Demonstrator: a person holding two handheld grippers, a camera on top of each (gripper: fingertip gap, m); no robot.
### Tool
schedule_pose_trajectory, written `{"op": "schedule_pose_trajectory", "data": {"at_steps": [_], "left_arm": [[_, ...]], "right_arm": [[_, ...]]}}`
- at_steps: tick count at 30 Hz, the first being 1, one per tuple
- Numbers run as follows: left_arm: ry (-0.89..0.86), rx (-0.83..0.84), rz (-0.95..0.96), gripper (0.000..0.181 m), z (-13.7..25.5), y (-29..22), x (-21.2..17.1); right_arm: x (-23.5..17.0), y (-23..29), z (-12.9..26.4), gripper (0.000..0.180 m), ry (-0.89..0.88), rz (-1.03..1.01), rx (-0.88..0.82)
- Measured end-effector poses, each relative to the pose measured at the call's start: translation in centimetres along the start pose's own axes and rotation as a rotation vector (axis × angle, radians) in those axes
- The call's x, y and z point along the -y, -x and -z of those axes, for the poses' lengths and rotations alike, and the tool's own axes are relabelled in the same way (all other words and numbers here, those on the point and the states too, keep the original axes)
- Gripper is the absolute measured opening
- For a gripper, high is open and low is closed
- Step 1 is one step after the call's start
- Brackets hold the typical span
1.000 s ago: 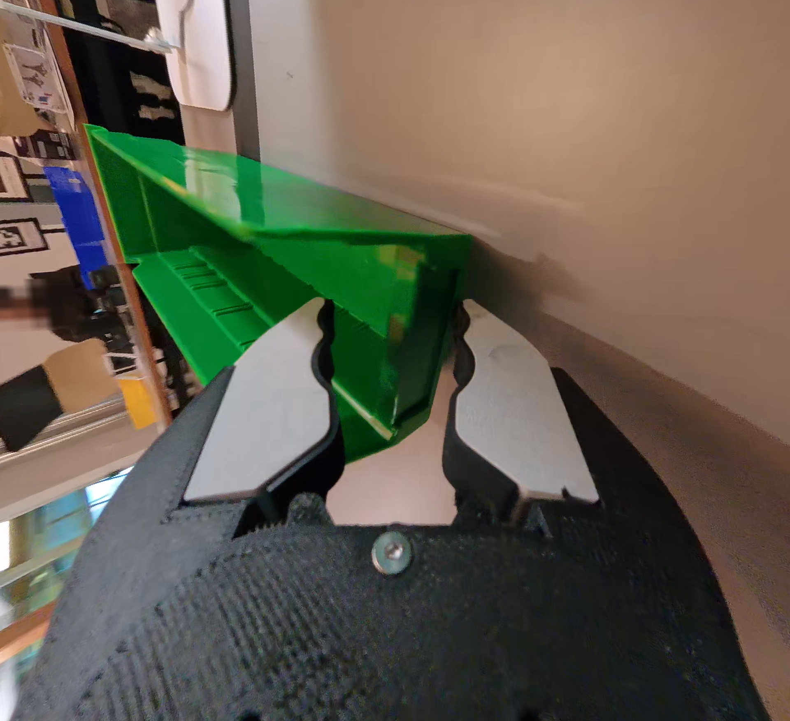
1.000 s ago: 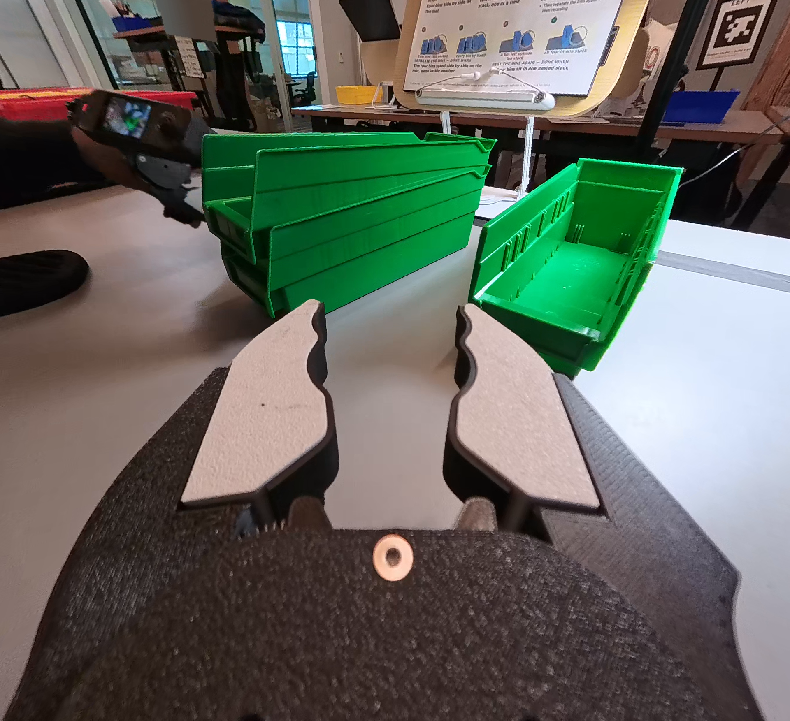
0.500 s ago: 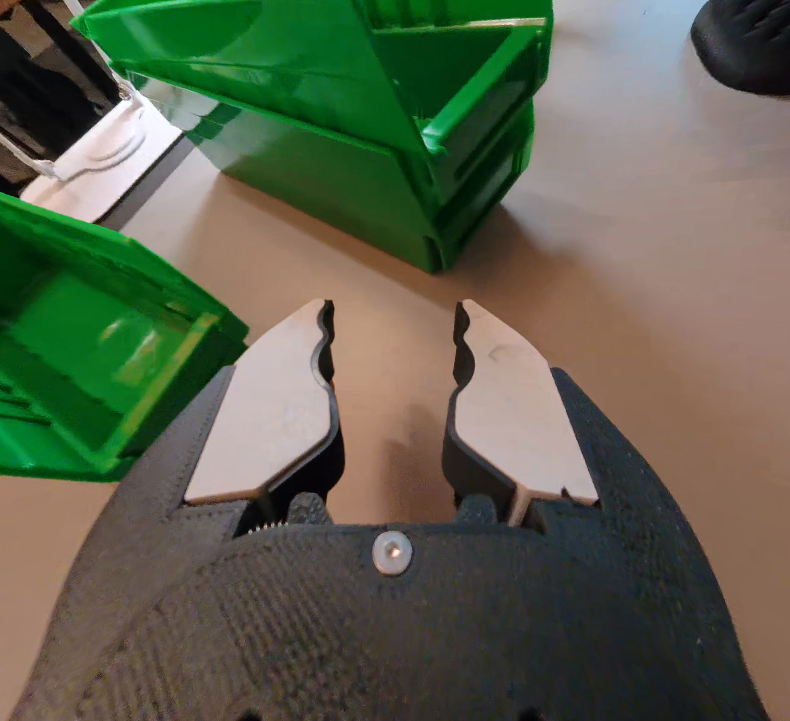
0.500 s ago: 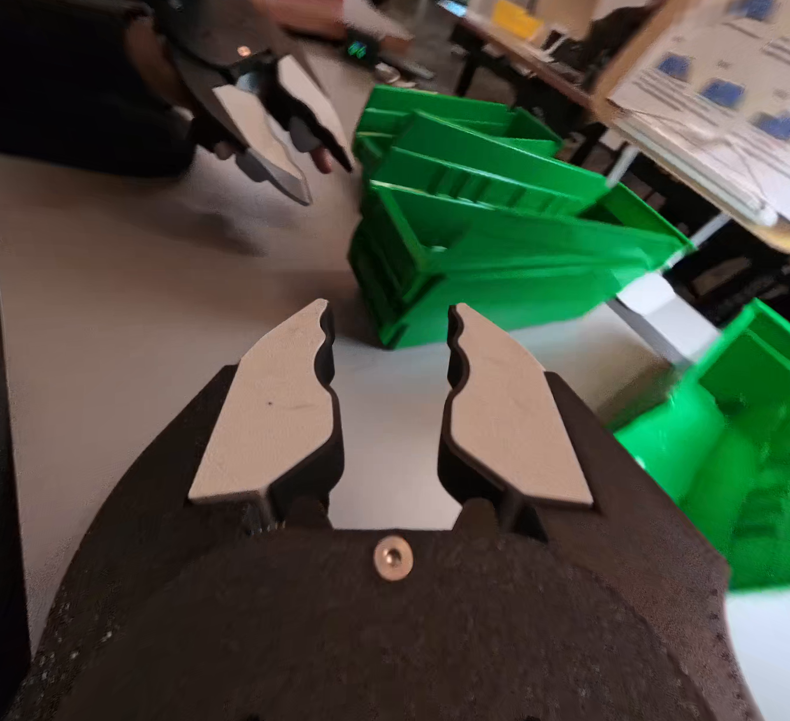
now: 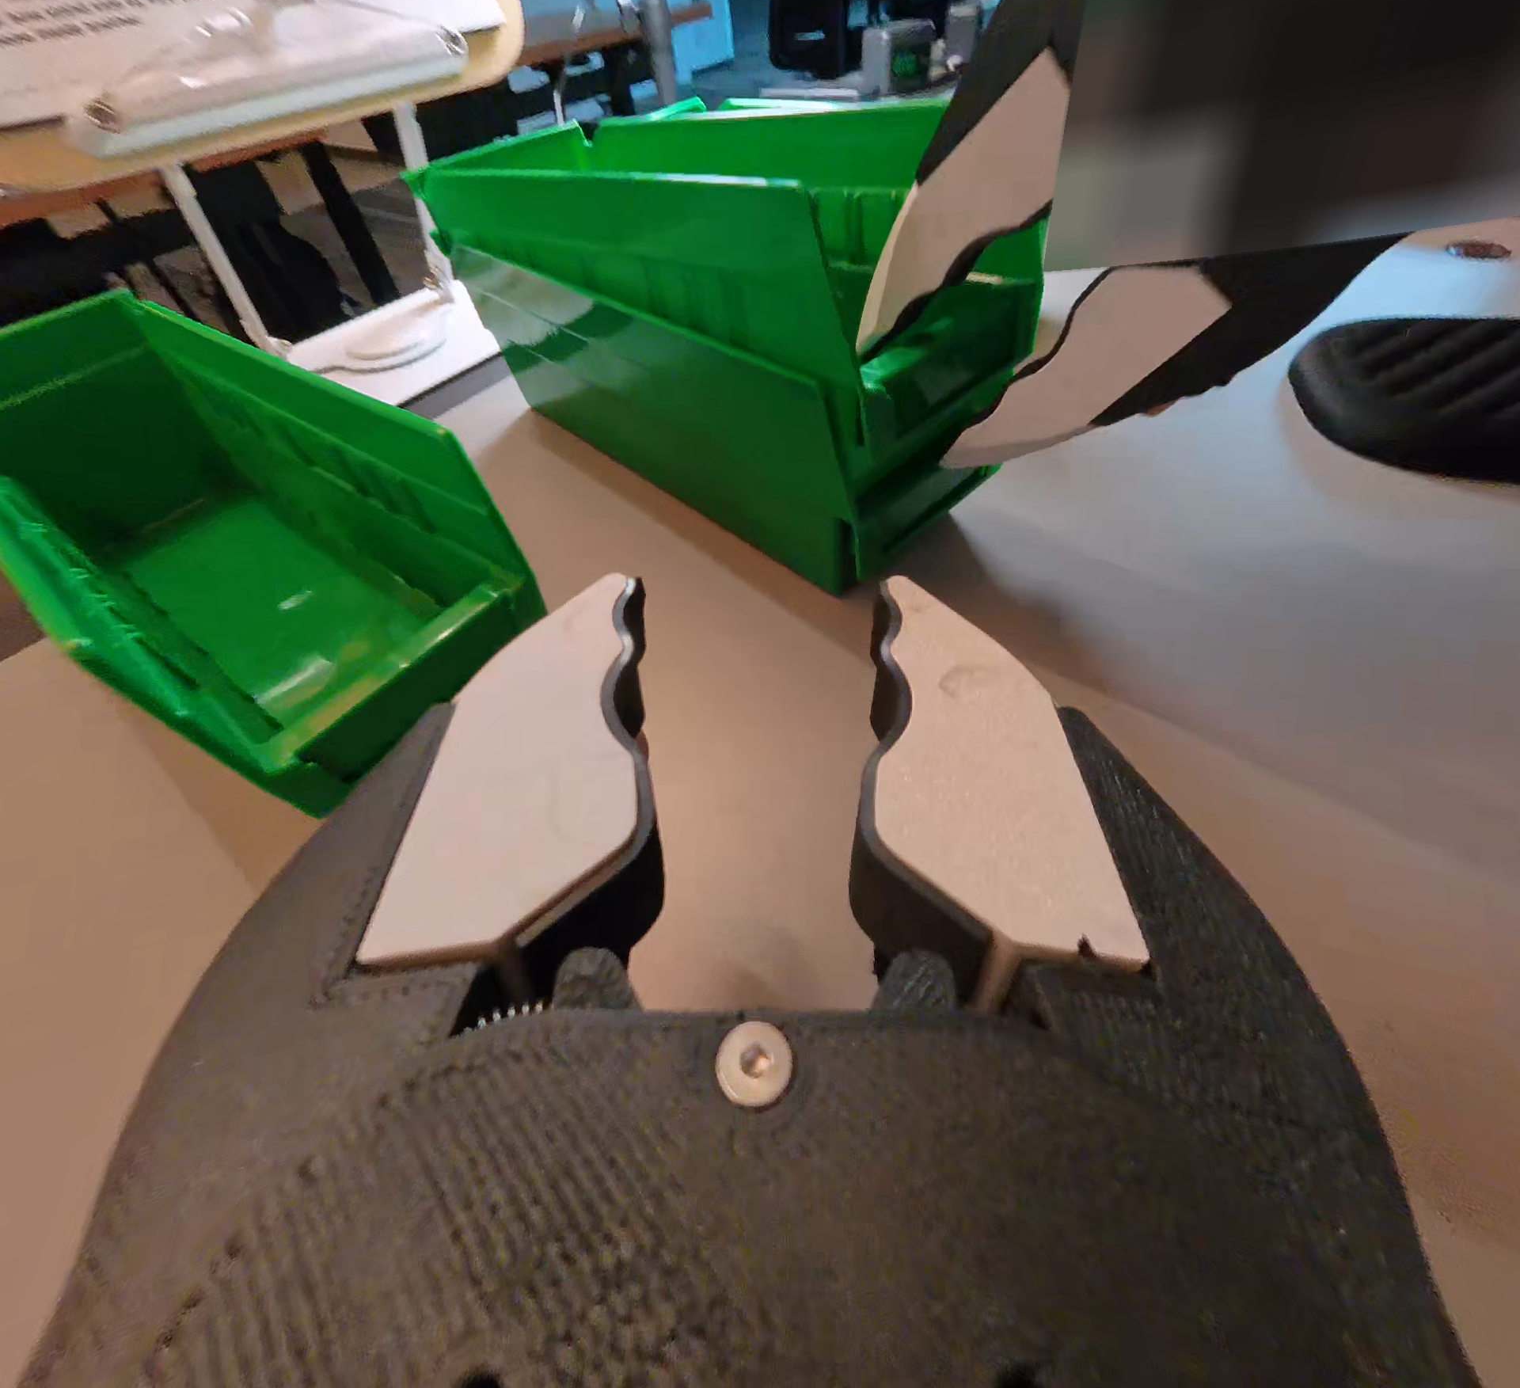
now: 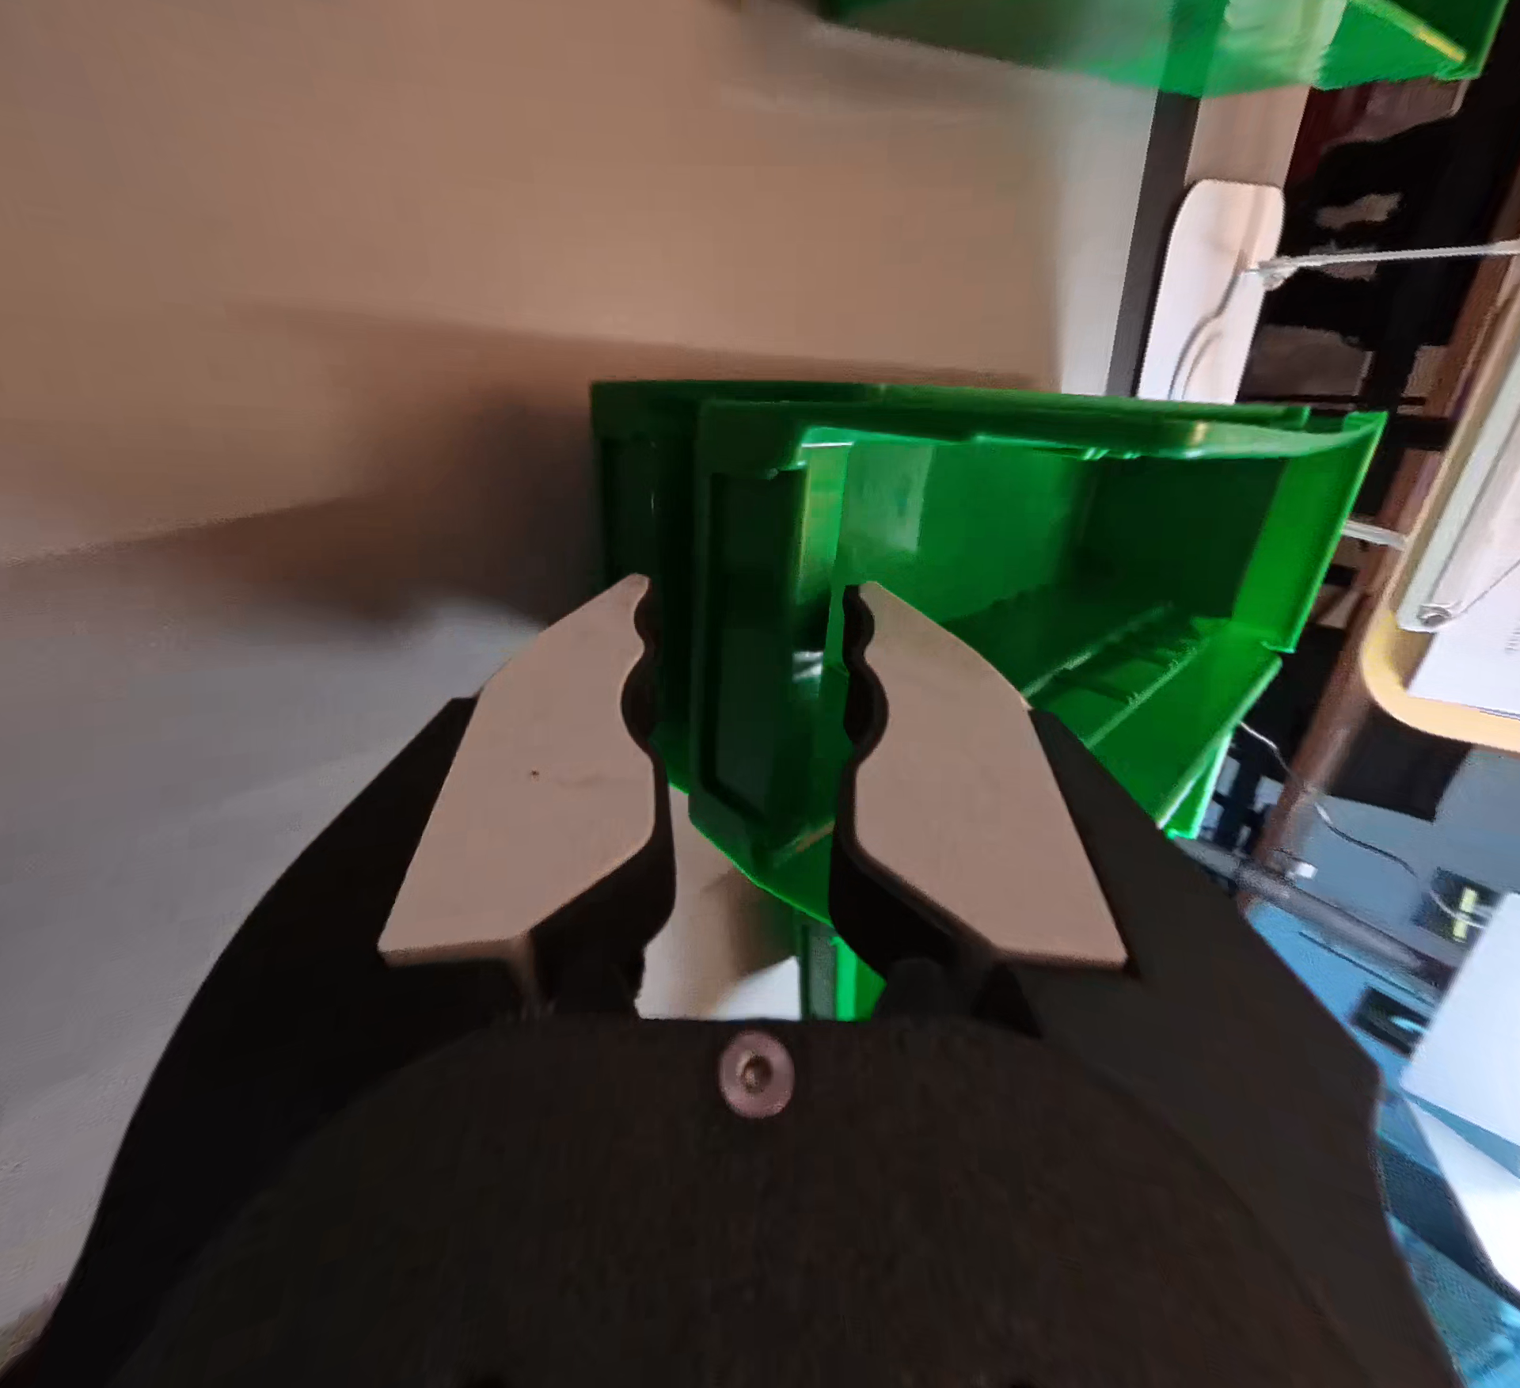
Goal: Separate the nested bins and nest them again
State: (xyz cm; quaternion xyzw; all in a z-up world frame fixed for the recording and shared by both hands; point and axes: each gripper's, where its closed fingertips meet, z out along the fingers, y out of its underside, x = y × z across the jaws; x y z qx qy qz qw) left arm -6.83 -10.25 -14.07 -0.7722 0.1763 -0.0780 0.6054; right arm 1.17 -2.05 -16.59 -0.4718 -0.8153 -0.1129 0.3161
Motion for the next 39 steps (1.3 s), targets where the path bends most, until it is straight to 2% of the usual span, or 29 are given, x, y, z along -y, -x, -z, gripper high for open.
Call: {"op": "schedule_pose_trajectory", "data": {"at_steps": [5,9,17,21,39], "left_arm": [[-0.061,0.053,0.033,0.053,1.3,0.1,0.8],[-0.074,0.084,0.040,0.054,1.8,0.4,0.7],[-0.065,0.106,0.032,0.054,1.7,0.5,0.4],[-0.052,0.120,0.014,0.053,1.6,0.7,0.1],[-0.036,0.110,0.042,0.052,1.4,0.9,-0.4]], "right_arm": [[-1.3,-2.2,-2.1,0.036,0.031,0.064,-0.064],[-1.4,-3.6,-3.5,0.034,-0.016,0.119,-0.132],[-0.7,-4.9,-4.7,0.034,-0.071,0.186,-0.131],[-0.6,-5.1,-4.3,0.029,-0.075,0.178,-0.037],[0.7,-11.0,2.4,0.029,-0.132,0.150,0.284]]}}
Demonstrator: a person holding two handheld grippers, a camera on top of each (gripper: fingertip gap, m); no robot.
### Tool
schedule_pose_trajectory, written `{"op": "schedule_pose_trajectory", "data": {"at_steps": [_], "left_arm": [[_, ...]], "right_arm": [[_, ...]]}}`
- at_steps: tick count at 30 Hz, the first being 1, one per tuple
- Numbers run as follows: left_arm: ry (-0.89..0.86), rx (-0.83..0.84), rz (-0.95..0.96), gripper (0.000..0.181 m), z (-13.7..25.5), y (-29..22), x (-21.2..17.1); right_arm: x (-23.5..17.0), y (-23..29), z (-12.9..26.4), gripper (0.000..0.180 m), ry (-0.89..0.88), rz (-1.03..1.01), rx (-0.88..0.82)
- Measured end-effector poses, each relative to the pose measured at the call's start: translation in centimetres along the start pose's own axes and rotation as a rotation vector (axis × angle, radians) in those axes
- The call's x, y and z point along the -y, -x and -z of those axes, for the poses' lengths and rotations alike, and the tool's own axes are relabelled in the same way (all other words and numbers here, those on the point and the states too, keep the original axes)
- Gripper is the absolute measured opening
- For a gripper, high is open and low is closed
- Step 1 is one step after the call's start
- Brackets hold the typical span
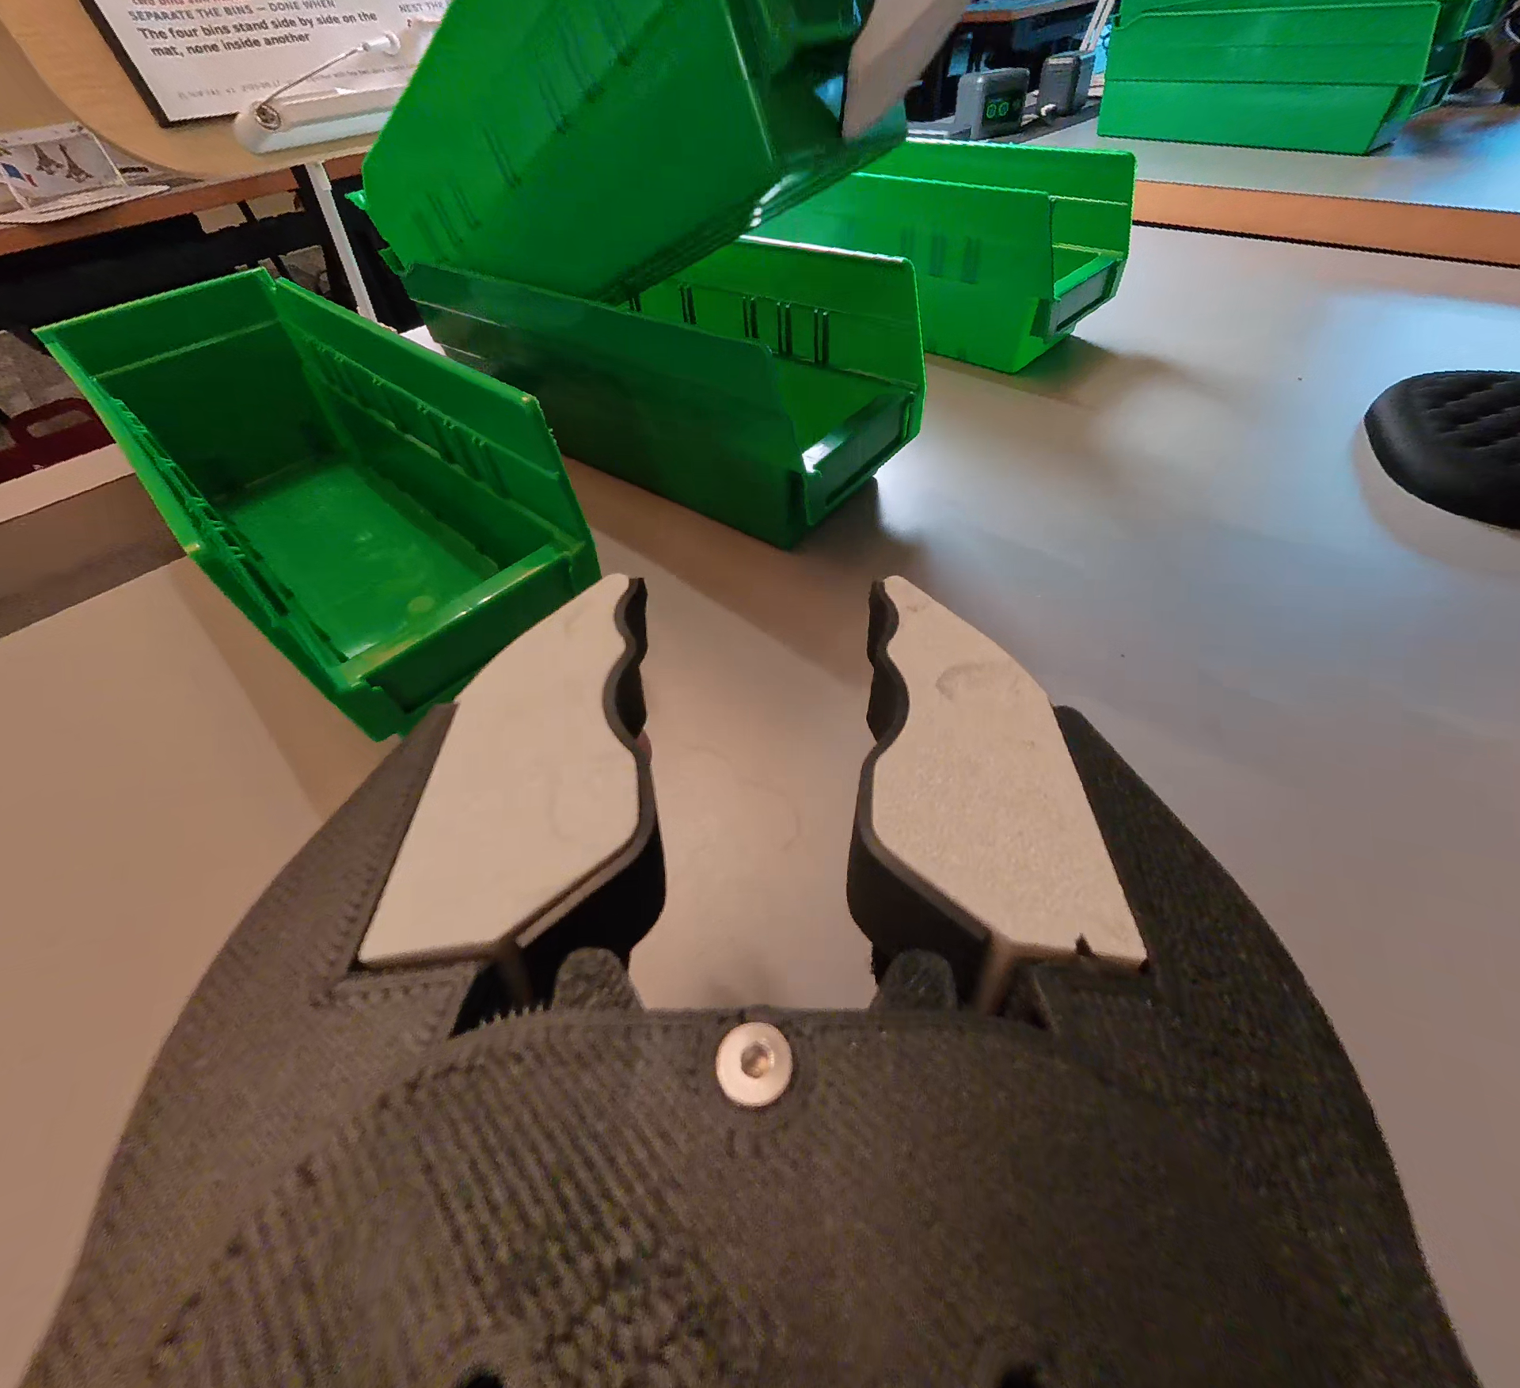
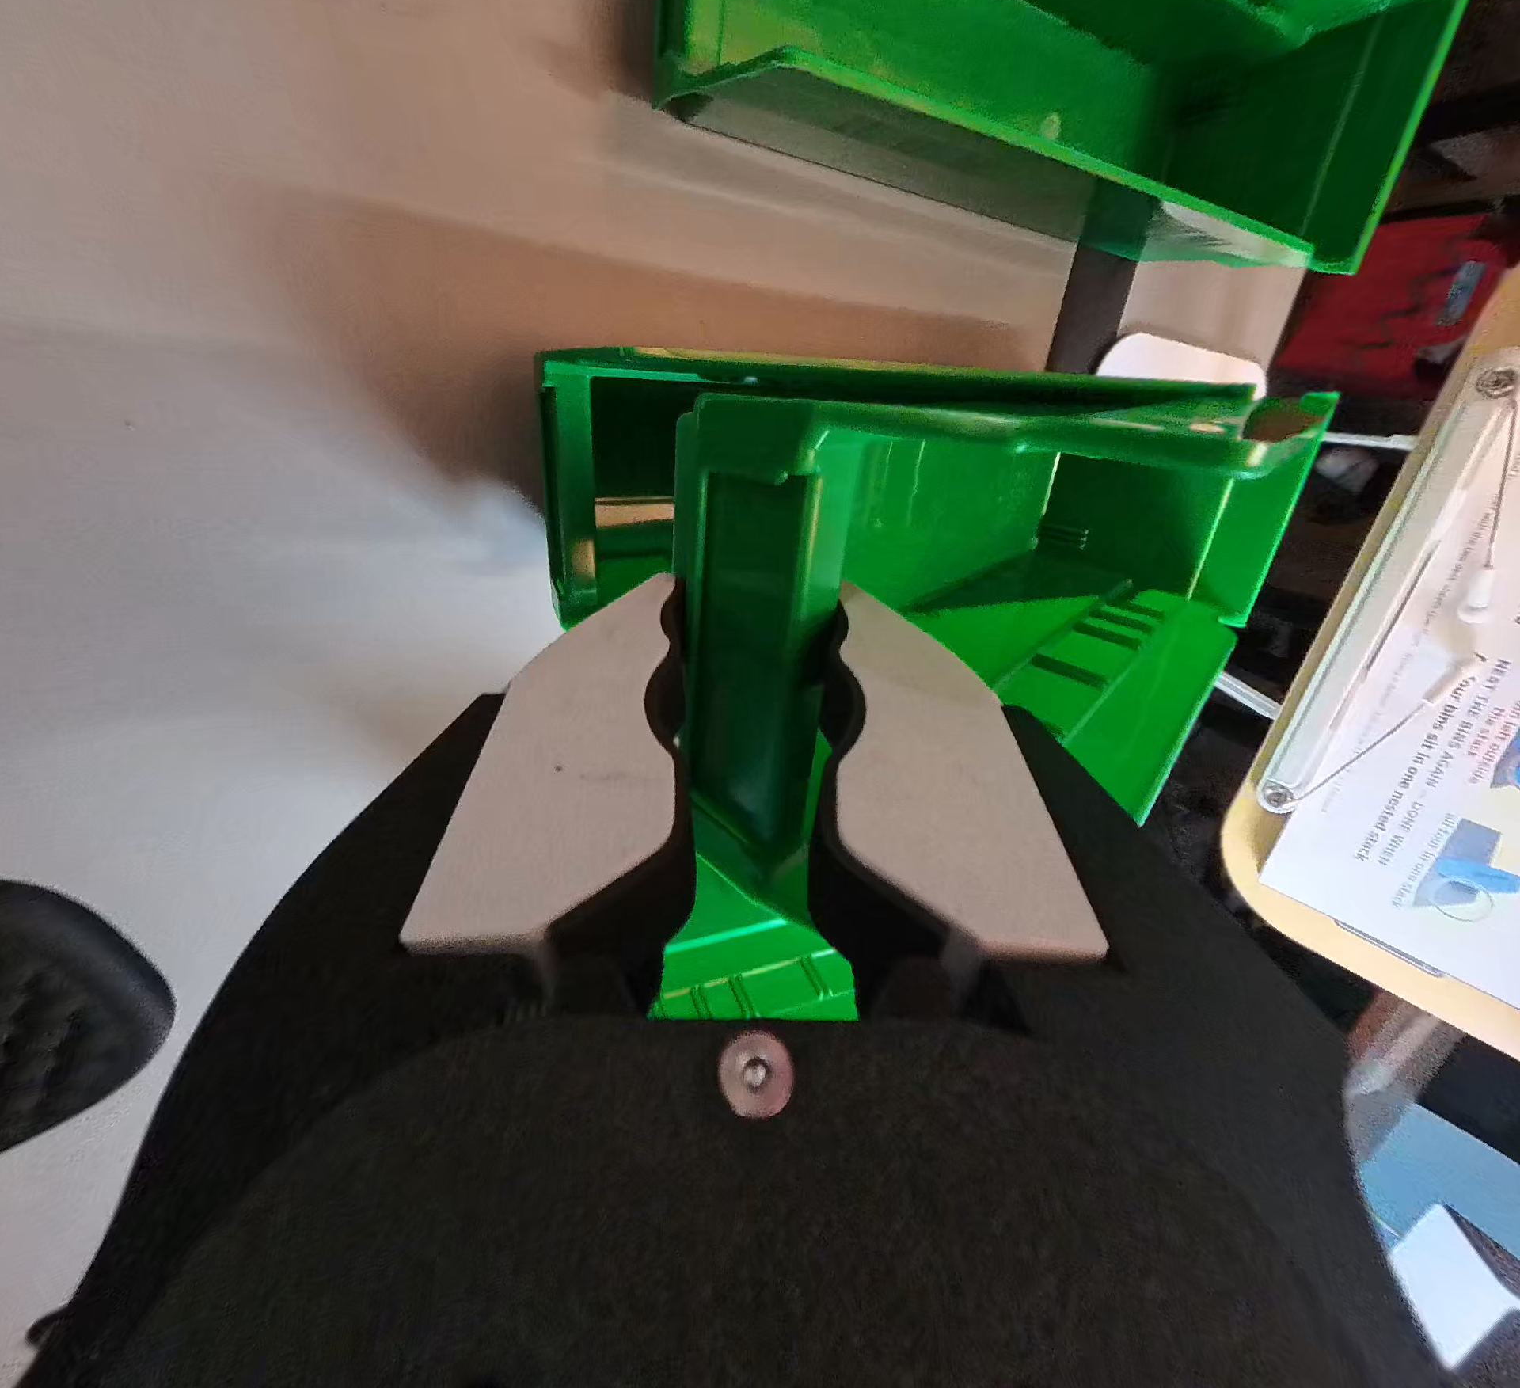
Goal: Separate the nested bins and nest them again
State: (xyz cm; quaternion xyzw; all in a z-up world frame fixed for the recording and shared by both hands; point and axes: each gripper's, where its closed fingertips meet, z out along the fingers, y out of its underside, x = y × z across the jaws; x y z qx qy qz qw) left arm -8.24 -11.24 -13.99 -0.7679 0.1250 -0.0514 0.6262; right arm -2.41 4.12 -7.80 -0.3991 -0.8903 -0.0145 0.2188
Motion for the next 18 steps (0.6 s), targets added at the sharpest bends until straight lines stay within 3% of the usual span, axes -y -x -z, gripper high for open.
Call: {"op": "schedule_pose_trajectory", "data": {"at_steps": [7,12,18], "left_arm": [[0.003,0.016,-0.006,0.051,0.0,0.5,-0.1],[0.003,0.026,-0.010,0.051,0.1,0.9,-0.1],[-0.005,0.023,-0.006,0.051,0.2,0.9,0.1]], "right_arm": [[1.6,-4.2,4.5,0.029,-0.084,-0.099,0.038],[1.4,-7.0,7.9,0.029,-0.123,-0.118,-0.046],[-3.0,-5.0,8.9,0.029,-0.042,-0.114,-0.103]]}}
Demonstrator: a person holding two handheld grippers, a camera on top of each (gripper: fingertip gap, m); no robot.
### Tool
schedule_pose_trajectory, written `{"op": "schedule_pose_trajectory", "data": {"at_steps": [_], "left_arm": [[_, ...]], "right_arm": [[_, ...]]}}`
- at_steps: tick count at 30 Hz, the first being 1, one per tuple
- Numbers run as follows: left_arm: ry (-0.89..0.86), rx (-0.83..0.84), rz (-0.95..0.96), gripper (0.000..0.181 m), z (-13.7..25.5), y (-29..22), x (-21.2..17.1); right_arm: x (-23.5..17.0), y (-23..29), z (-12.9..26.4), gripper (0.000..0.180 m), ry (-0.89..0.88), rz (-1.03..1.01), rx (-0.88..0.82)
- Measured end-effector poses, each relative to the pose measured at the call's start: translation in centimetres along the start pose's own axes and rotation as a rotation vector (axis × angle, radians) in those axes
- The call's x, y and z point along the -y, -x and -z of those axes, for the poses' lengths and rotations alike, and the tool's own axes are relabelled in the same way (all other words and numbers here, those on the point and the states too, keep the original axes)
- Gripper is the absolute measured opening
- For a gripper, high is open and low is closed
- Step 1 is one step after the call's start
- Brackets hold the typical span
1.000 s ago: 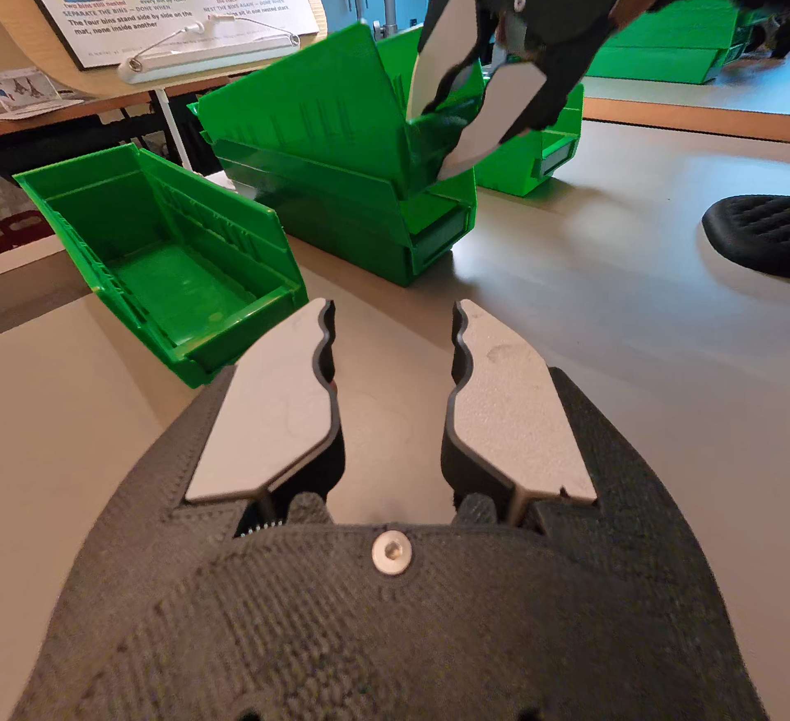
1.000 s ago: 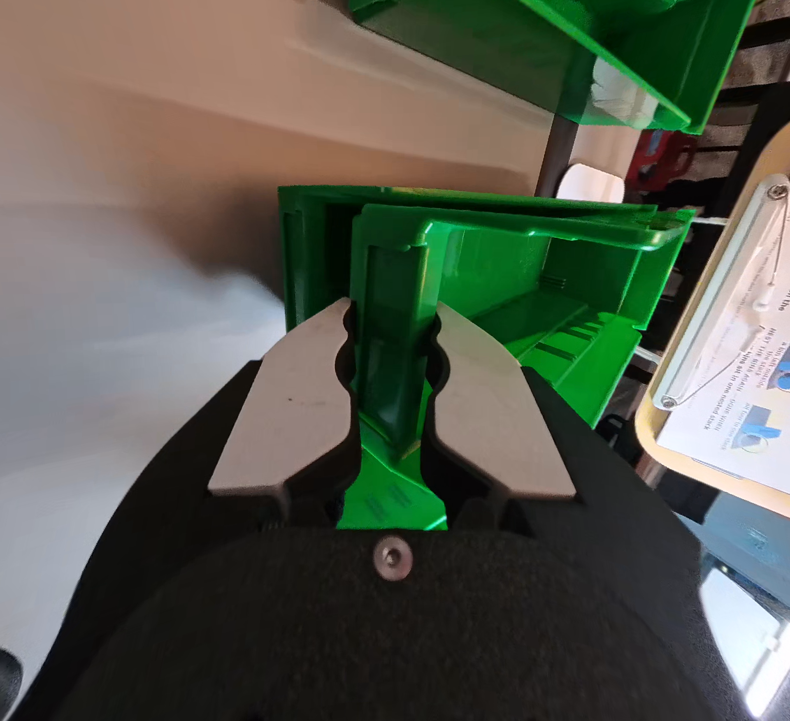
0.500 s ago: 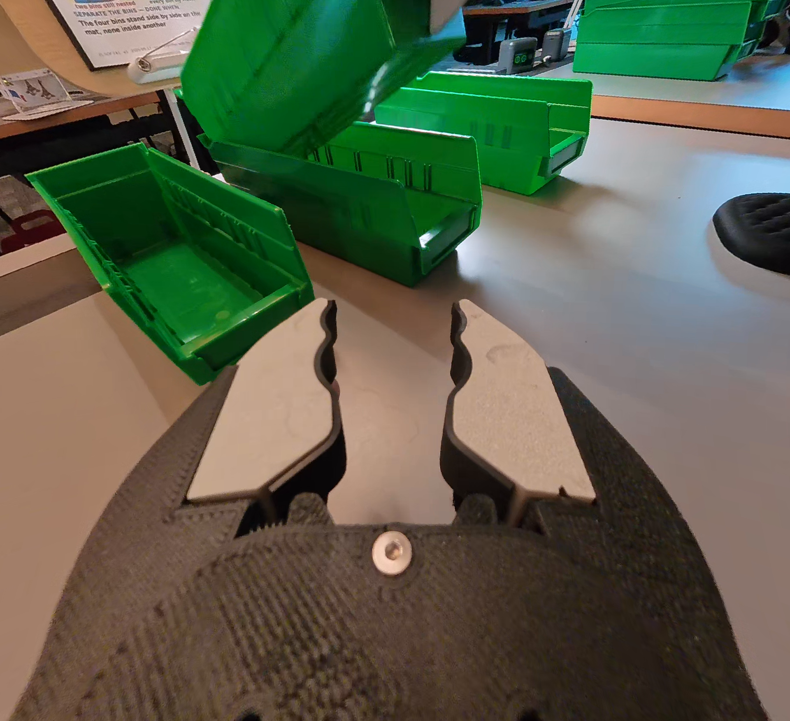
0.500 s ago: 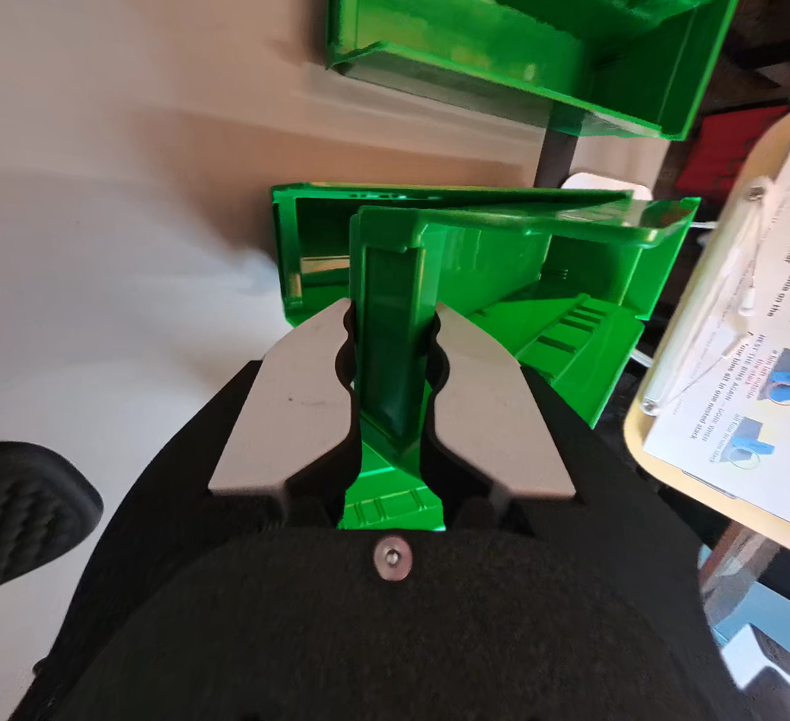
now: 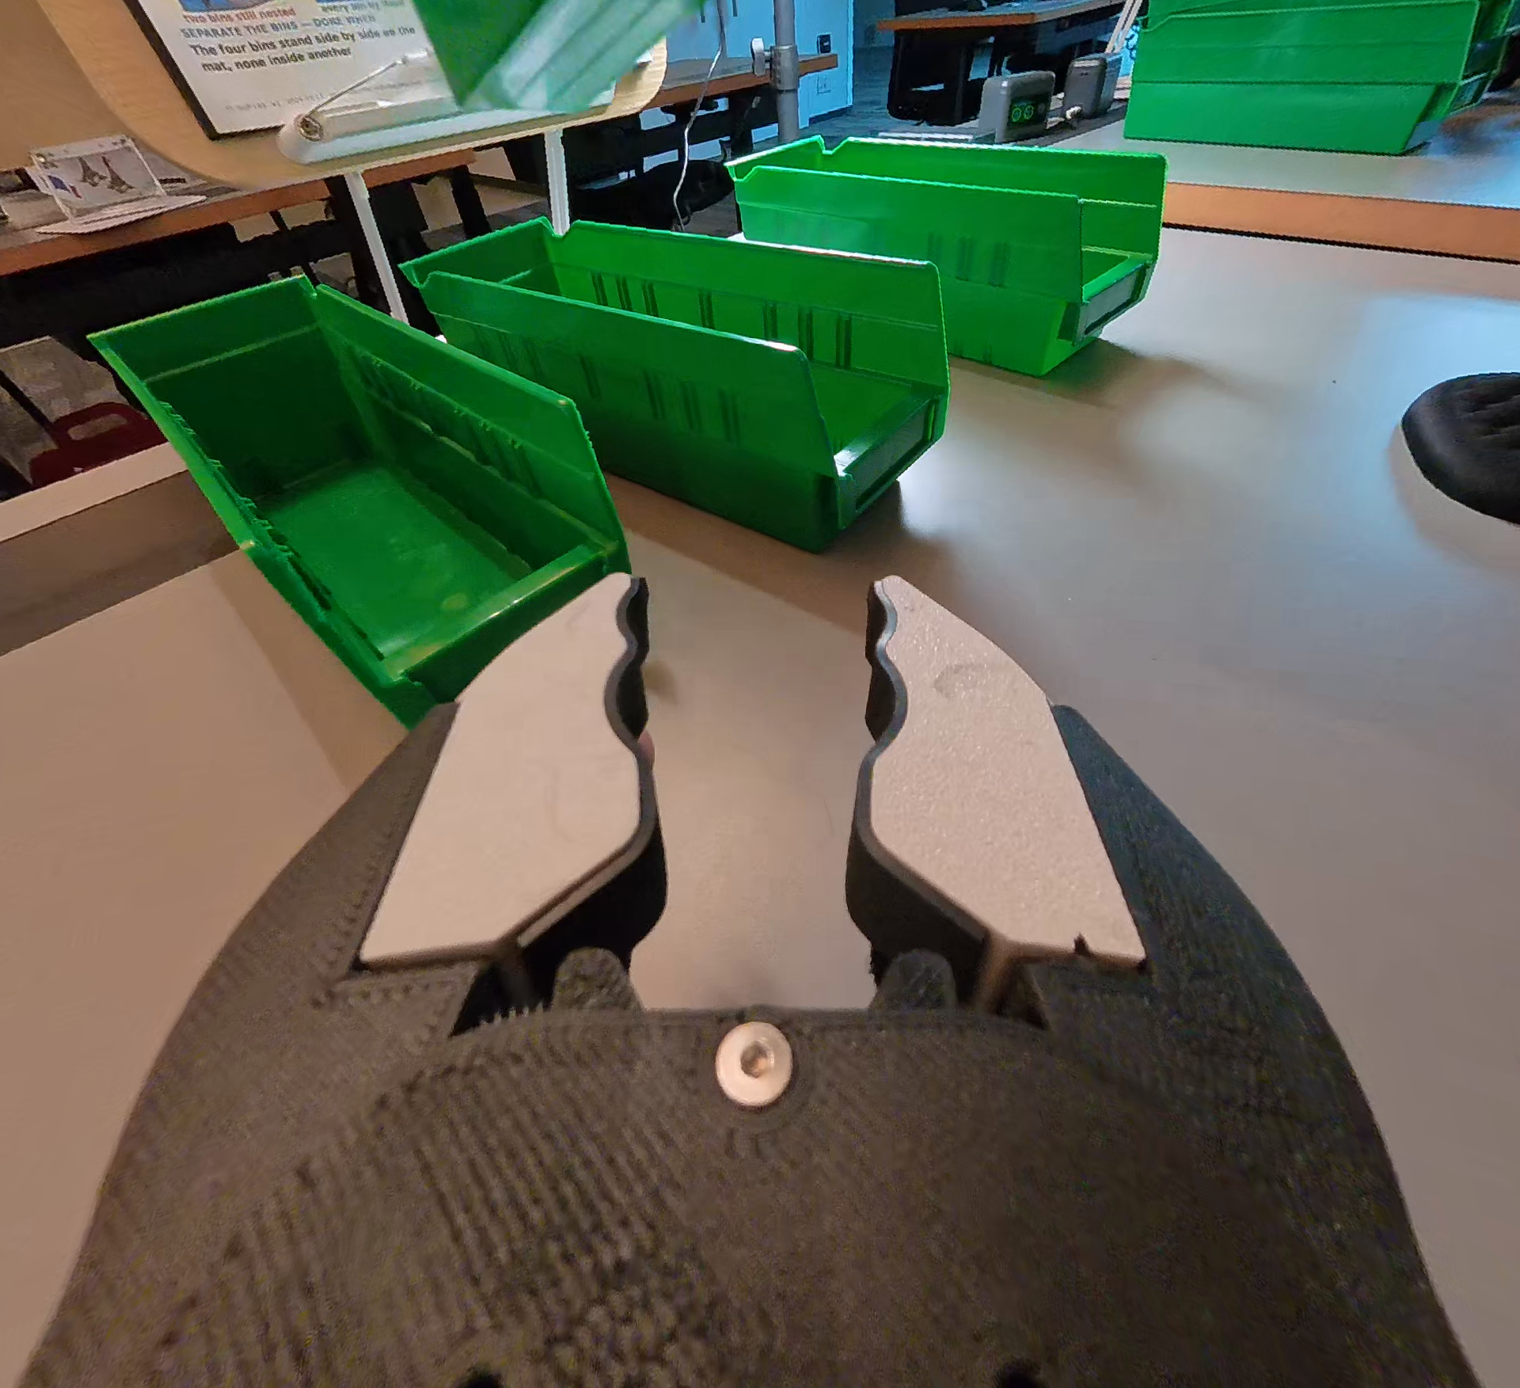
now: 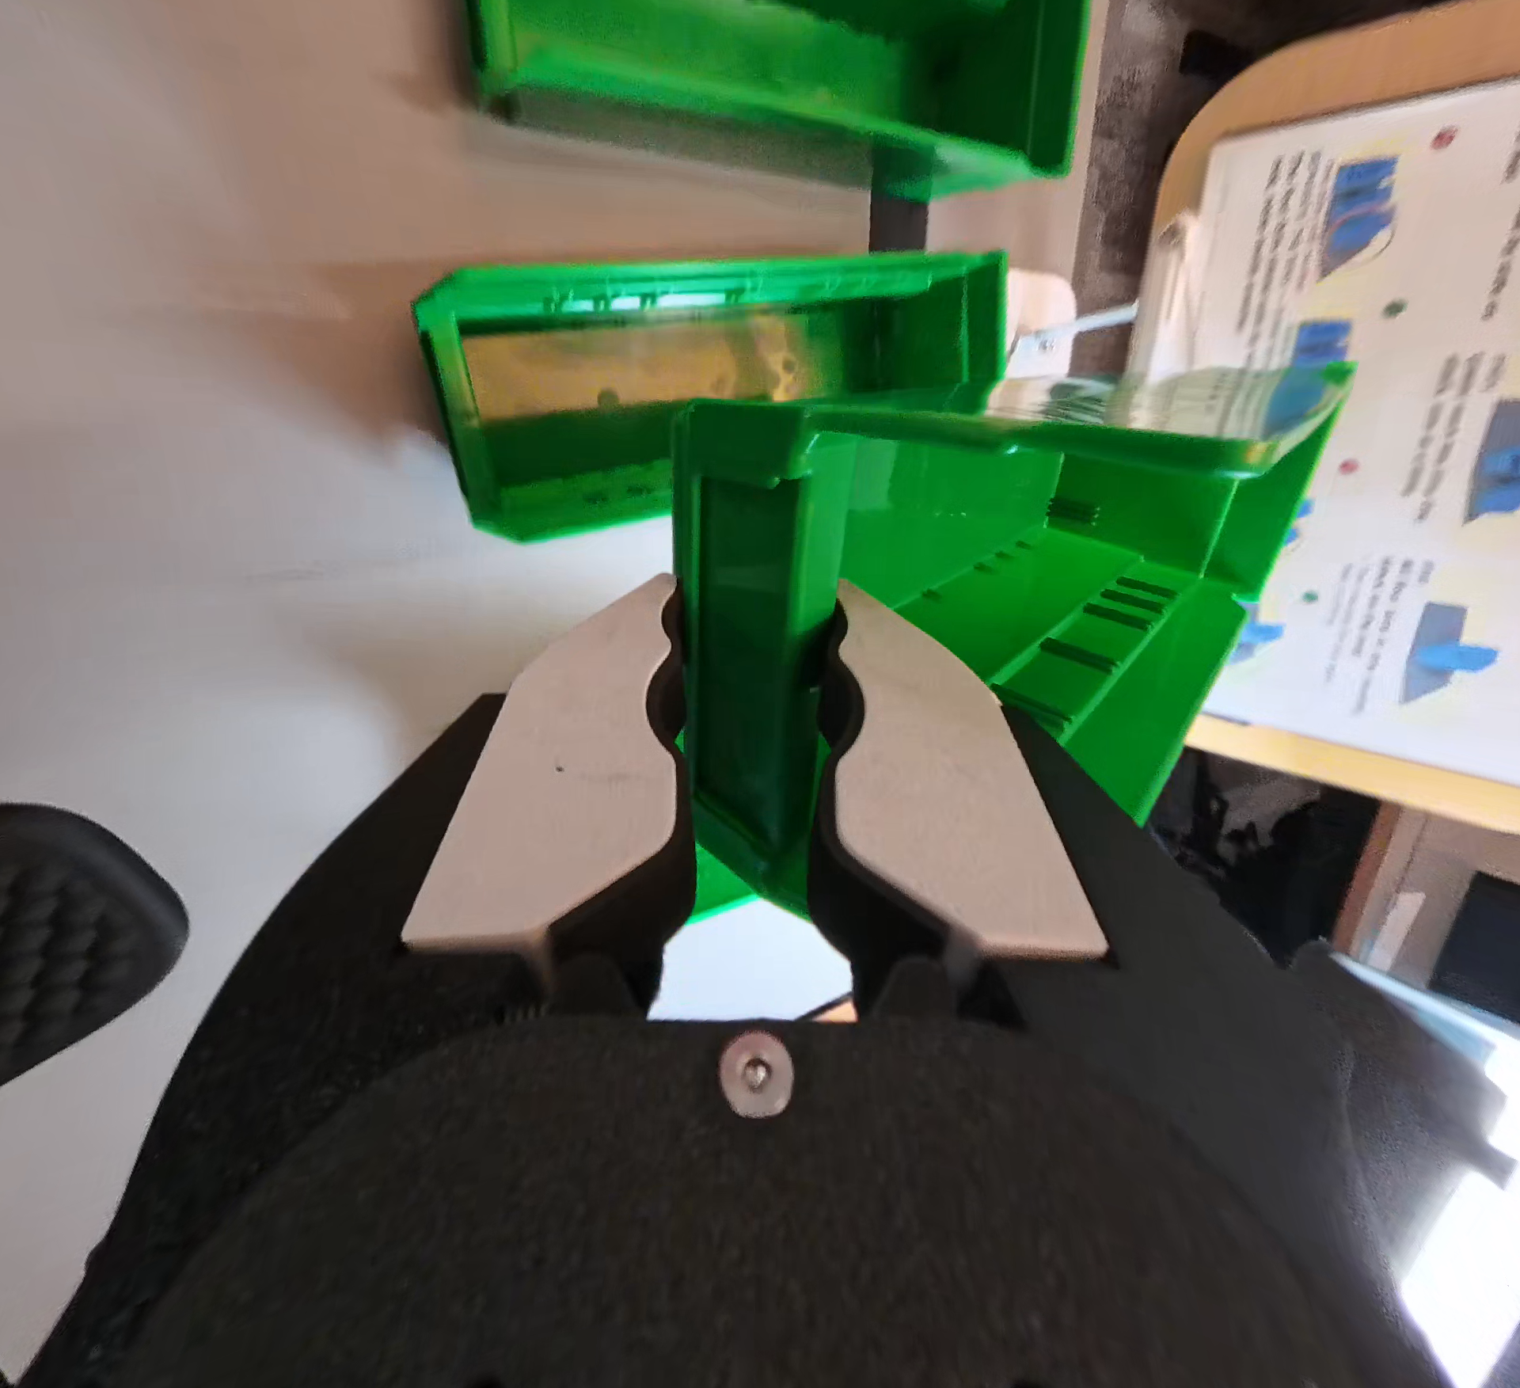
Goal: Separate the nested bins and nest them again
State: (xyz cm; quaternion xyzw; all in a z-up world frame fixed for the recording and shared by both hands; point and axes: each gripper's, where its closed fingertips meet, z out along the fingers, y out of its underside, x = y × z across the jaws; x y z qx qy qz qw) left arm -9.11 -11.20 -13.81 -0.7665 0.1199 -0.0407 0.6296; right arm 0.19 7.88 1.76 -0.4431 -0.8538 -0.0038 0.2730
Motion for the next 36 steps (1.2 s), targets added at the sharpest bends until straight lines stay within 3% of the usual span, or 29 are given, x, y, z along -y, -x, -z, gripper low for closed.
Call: {"op": "schedule_pose_trajectory", "data": {"at_steps": [8,22,25,29,36], "left_arm": [[0.026,-0.017,0.010,0.051,-0.5,-0.5,-0.7],[0.023,-0.011,0.059,0.049,-0.4,0.2,-0.8],[0.029,-0.013,0.050,0.049,-0.5,0.1,-0.9],[0.028,-0.005,0.040,0.049,-0.5,0.1,-0.9],[0.028,0.011,0.054,0.049,-0.5,0.7,-1.0]], "right_arm": [[-7.7,5.9,-6.3,0.029,0.038,0.011,-0.082],[-10.3,10.2,-17.3,0.029,0.144,0.115,-0.233],[-10.5,10.8,-18.2,0.029,0.171,0.106,-0.248],[-10.3,11.6,-18.3,0.042,0.159,0.059,-0.261],[-7.4,12.4,-10.3,0.051,-0.307,-0.361,-0.315]]}}
